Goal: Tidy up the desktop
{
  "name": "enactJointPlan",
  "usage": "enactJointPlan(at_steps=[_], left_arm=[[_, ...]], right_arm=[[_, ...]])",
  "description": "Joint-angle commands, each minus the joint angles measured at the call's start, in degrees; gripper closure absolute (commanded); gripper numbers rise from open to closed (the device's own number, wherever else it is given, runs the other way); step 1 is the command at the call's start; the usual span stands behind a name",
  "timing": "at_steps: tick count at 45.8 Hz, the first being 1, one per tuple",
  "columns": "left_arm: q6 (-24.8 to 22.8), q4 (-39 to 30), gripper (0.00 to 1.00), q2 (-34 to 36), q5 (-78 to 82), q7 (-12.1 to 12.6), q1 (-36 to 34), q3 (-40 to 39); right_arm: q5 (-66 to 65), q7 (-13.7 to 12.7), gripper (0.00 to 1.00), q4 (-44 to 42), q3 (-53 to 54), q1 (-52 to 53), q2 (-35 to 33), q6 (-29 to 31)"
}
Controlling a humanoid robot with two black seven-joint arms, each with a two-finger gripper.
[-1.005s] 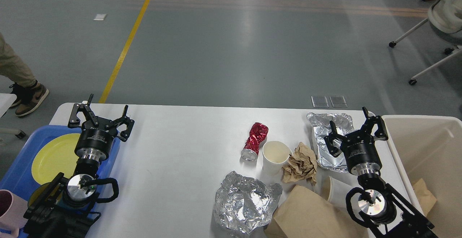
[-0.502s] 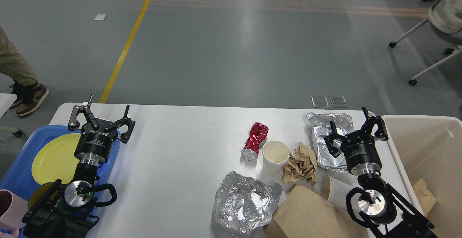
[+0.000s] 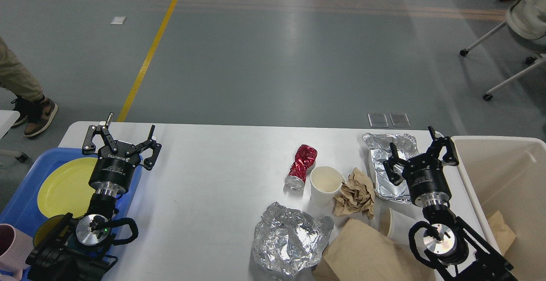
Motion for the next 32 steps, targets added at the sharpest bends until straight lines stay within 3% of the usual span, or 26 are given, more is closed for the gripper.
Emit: enactJointPlan(at_steps=[1,32], left_arm=[[0.0,0.0,0.04,0.0,0.0,0.0,-0.1,0.0],[0.0,0.0,0.04,0.0,0.0,0.0,0.0,0.0]], right_arm=[[0.0,0.0,0.0,0.0,0.0,0.0,0.0,0.0],[0.0,-0.6,0.0,-0.4,-0.8,0.9,-0.4,-0.1]])
